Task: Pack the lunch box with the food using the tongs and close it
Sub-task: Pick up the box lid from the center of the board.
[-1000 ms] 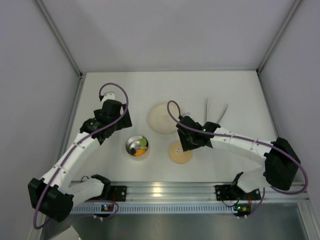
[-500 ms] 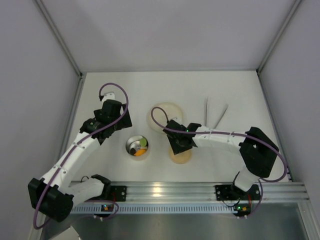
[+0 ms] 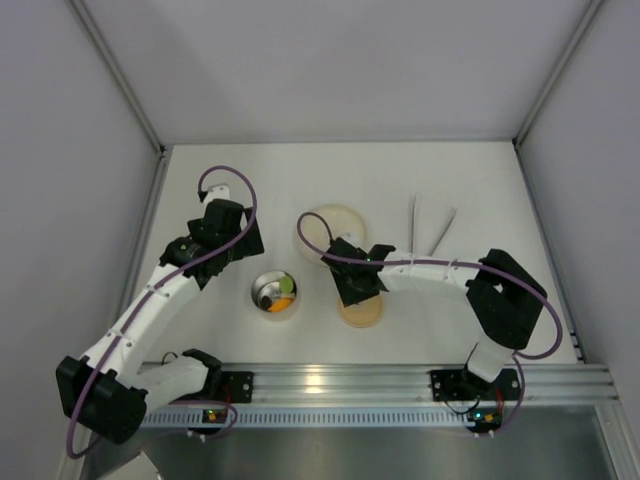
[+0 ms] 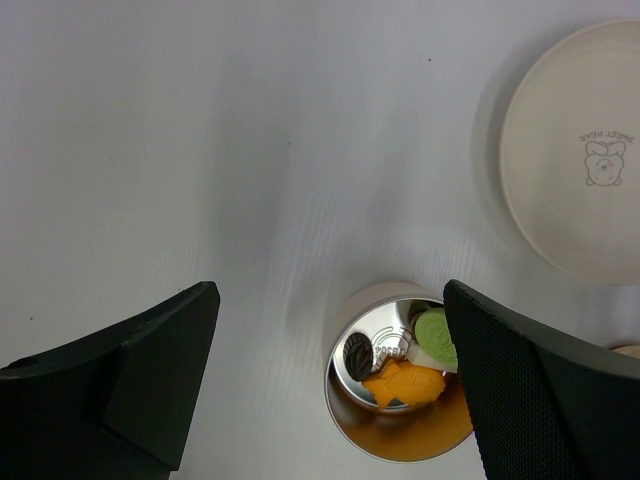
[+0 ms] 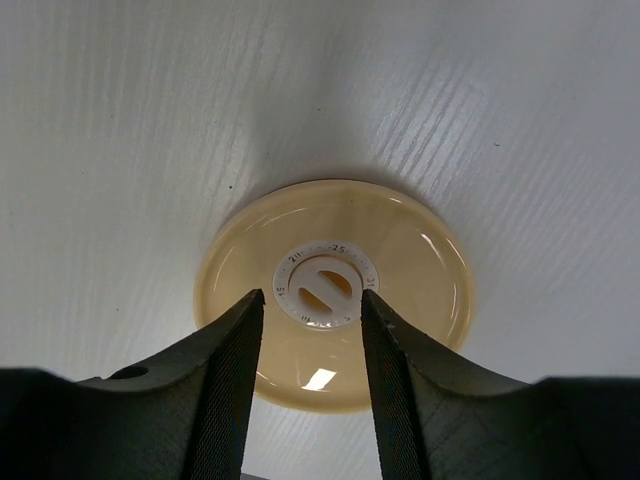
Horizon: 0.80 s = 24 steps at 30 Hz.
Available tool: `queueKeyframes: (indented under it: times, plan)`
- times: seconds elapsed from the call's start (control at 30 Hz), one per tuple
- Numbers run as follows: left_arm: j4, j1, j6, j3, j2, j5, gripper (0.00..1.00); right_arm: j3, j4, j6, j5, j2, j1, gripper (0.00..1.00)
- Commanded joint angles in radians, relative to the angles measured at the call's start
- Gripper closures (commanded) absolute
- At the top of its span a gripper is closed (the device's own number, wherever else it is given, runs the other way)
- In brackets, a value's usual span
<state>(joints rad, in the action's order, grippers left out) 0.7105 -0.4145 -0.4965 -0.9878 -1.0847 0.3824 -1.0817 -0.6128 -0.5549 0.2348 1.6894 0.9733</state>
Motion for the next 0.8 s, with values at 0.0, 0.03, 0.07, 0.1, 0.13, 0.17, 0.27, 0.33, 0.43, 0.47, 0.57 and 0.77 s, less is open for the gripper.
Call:
queueKeyframes:
  times: [0.0, 0.03, 0.07, 0.1, 0.13, 0.17, 0.27, 0.33, 0.43, 0.47, 0.57, 0.77]
  plan:
    - [-0.019, 0.003, -0.008, -0.014, -0.001, 0.003, 0.01, -0.003, 0.067, -0.017, 0.018, -0.011, -0.008, 0.57]
    - [-0.019, 0.002, -0.008, -0.015, 0.000, 0.001, 0.01, 0.000, 0.065, -0.016, 0.018, -0.011, -0.013, 0.58]
    - [-0.017, 0.003, -0.008, -0.014, -0.001, 0.003, 0.01, 0.003, 0.073, -0.016, 0.018, -0.013, -0.015, 0.58]
    - [-0.016, 0.003, -0.010, -0.014, 0.000, 0.003, 0.01, 0.011, 0.076, -0.017, 0.017, -0.013, -0.019, 0.58]
    - [-0.017, 0.002, -0.010, -0.012, 0.000, 0.004, 0.01, 0.016, 0.081, -0.020, 0.015, -0.014, -0.022, 0.59]
    - [-0.017, 0.003, -0.008, -0.012, 0.000, 0.004, 0.01, 0.019, 0.085, -0.019, 0.003, -0.013, -0.028, 0.59]
    - [-0.019, 0.002, -0.008, -0.014, -0.004, 0.004, 0.01, 0.029, 0.097, -0.019, -0.014, -0.013, -0.033, 0.60]
    - [-0.017, 0.003, -0.007, -0.015, -0.006, 0.004, 0.01, 0.037, 0.099, -0.022, -0.014, -0.013, -0.035, 0.60]
    - [-0.017, 0.003, -0.007, -0.015, -0.006, 0.006, 0.01, 0.046, 0.100, -0.027, -0.014, -0.017, -0.036, 0.60]
    - [-0.017, 0.002, -0.008, -0.014, -0.004, 0.006, 0.01, 0.049, 0.102, -0.027, -0.014, -0.020, -0.039, 0.60]
    - [-0.017, 0.002, -0.008, -0.015, -0.006, 0.006, 0.01, 0.063, 0.108, -0.030, -0.019, -0.031, -0.039, 0.61]
    - [-0.016, 0.002, -0.008, -0.014, -0.006, 0.006, 0.01, 0.086, 0.113, -0.033, -0.022, -0.043, -0.044, 0.67]
